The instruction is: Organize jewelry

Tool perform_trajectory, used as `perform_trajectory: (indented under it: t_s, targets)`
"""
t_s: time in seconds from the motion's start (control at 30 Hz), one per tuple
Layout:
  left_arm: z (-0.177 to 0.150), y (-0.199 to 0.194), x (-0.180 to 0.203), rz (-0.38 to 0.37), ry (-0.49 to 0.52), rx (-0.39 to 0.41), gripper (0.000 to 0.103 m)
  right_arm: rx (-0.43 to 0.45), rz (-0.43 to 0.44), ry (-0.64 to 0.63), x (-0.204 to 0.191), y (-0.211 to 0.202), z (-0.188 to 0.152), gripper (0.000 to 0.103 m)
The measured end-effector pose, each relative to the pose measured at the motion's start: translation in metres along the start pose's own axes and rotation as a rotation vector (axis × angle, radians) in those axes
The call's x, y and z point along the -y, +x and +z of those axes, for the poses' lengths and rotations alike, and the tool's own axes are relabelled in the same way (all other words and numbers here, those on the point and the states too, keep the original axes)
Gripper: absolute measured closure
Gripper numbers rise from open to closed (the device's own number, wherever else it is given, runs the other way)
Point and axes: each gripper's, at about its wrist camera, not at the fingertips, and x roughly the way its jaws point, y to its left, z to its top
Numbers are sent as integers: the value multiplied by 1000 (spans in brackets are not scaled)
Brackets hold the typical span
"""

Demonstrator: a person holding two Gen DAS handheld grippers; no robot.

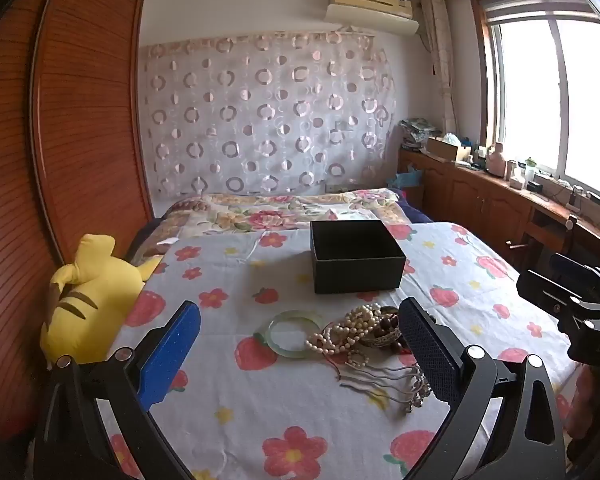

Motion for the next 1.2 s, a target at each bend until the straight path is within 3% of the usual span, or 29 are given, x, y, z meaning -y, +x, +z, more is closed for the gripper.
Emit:
perform_trajectory:
  t_s: [1.2]
  targets:
    - [11, -12, 0, -3, -11, 37, 7, -4, -1, 5, -2, -2, 1, 2]
